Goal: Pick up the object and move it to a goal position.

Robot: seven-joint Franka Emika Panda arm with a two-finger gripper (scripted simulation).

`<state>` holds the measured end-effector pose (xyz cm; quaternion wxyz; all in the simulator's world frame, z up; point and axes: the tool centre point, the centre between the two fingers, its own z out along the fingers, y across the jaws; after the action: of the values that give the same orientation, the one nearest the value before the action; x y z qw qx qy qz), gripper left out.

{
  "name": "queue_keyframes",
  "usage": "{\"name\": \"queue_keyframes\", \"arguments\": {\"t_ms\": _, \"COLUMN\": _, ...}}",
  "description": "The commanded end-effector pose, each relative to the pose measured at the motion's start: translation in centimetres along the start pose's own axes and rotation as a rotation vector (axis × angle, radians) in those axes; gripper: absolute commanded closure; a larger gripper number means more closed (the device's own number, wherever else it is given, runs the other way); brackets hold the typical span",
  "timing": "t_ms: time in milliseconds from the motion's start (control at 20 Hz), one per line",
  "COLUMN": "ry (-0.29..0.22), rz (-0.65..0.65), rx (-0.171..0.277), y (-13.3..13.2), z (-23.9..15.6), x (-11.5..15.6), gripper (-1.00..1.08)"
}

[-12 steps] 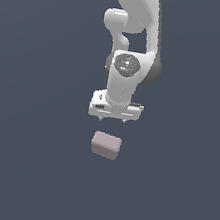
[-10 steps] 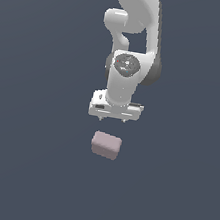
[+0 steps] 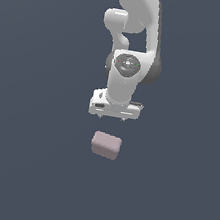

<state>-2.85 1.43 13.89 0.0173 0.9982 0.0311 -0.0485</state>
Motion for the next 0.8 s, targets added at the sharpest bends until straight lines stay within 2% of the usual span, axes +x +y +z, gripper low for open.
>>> {"name": "queue_keyframes", "arguments": {"t_ms": 0, "ry": -0.001, "rz": 0.0, "rx": 0.0, "y": 0.0, "z": 0.0, "x": 0.0, "gripper": -0.92}}
{"name": "queue_keyframes", "arguments": {"t_ms": 350, "ry": 0.002, "rz": -0.046, "rx": -0.001, "y": 0.0, "z": 0.0, "x": 0.3, "gripper": -0.92}}
{"name": "queue_keyframes", "arguments": {"t_ms": 750, "ry": 0.01, "rz": -0.178, "rx": -0.002, "y": 0.0, "z": -0.1, "x": 1.4, "gripper": -0.92}}
